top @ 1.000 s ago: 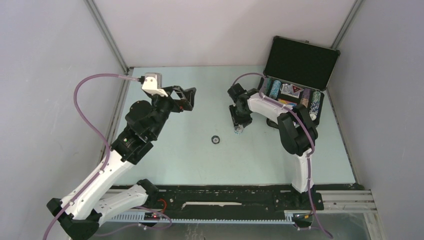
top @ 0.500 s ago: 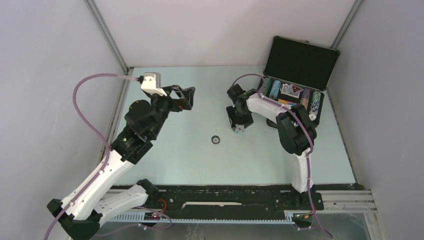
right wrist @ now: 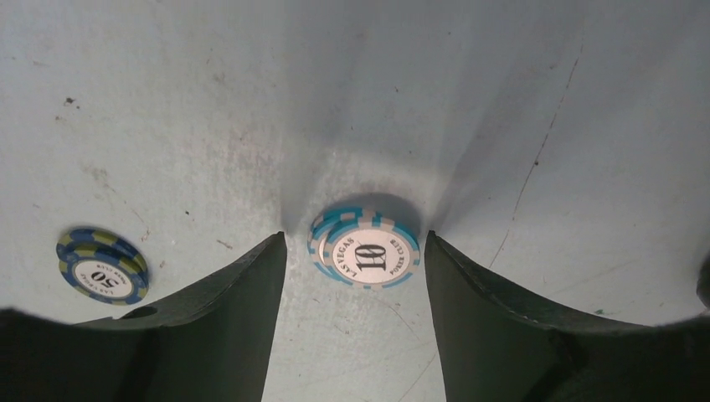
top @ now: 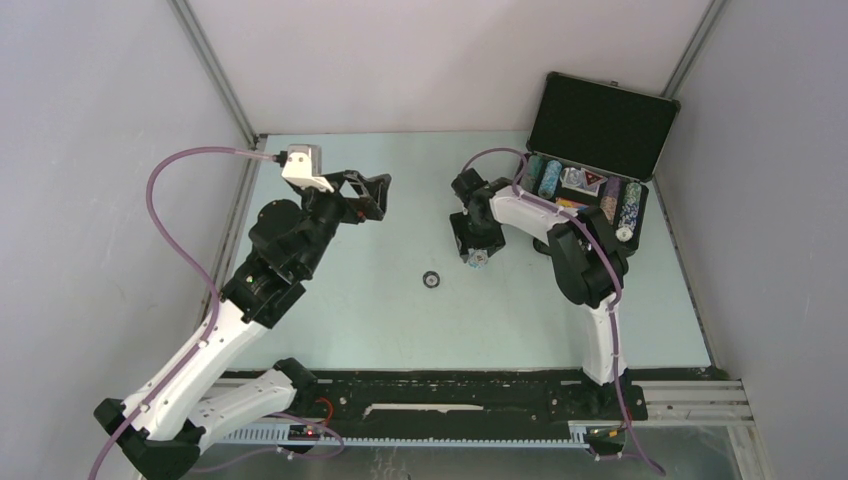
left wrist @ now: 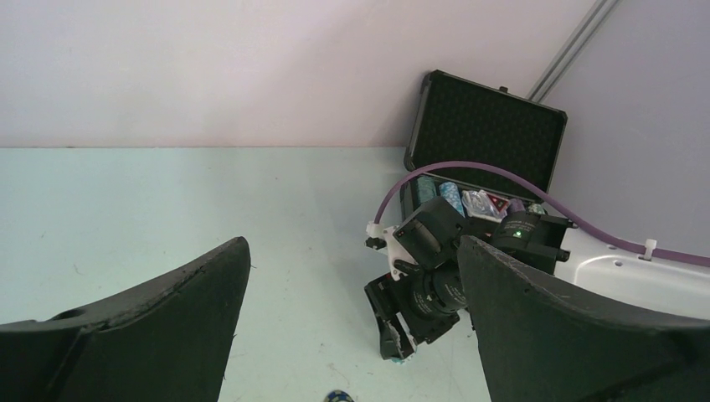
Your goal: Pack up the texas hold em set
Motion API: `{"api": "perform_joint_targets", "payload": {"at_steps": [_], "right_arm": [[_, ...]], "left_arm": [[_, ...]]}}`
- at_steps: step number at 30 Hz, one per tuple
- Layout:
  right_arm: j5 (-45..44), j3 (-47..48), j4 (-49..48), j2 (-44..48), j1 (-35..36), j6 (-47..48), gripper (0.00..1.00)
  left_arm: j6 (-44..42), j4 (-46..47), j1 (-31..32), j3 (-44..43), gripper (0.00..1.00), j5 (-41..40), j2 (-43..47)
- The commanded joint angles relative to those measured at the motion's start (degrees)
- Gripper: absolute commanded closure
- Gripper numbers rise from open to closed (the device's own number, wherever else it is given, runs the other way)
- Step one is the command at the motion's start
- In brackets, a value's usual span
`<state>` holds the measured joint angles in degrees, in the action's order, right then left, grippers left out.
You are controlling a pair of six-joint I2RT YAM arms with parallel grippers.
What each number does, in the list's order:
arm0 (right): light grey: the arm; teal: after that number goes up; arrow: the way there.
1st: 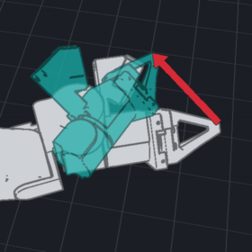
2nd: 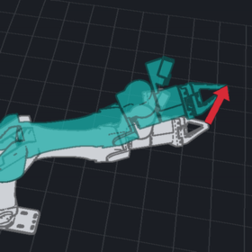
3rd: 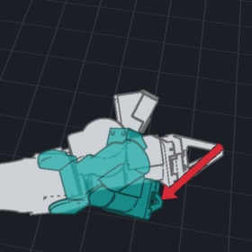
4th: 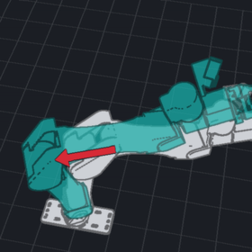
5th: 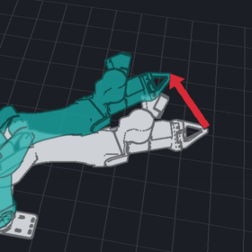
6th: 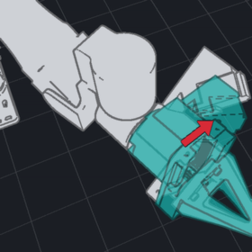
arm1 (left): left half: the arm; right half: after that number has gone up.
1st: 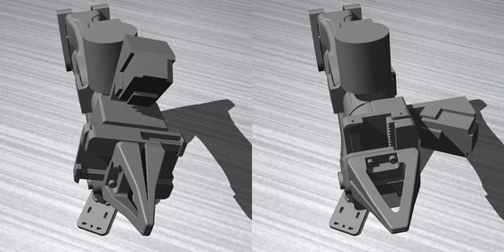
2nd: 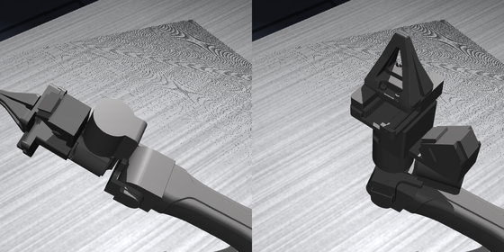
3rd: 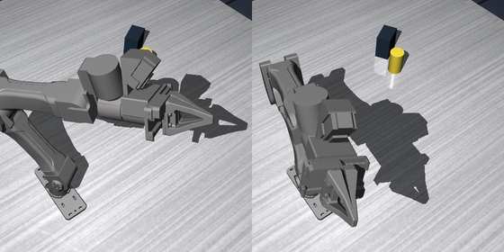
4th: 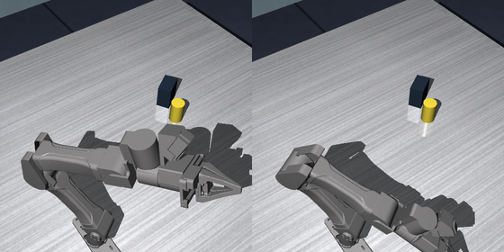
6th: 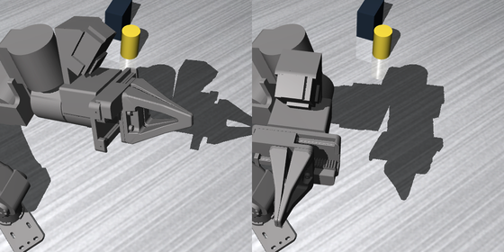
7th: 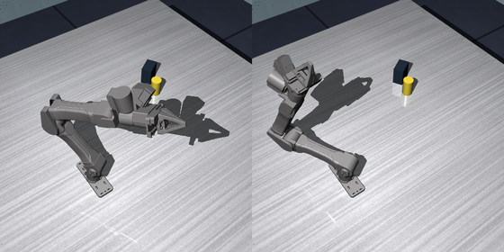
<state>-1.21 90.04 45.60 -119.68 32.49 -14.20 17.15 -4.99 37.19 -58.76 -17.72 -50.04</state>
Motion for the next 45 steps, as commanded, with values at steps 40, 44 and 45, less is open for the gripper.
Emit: {"api": "perform_joint_targets", "payload": {"at_steps": [40, 44, 45], "right_arm": [[2.79, 8.79, 11.64, -6.07, 0.06, 4.88, 0.37], [2.68, 8.13, 11.64, -5.88, -0.04, 5.17, 0.38], [2.67, 7.94, 11.47, -5.84, -0.11, 5.27, 0.38]], "left_arm": [[2.71, 1.64, -3.92, 0.39, 0.01, 3.35, 0.82], [2.67, 1.57, -4.05, 0.35, 0.00, 3.27, 0.65], [2.69, 1.64, -4.05, 0.35, 0.01, 3.30, 0.58]]}}
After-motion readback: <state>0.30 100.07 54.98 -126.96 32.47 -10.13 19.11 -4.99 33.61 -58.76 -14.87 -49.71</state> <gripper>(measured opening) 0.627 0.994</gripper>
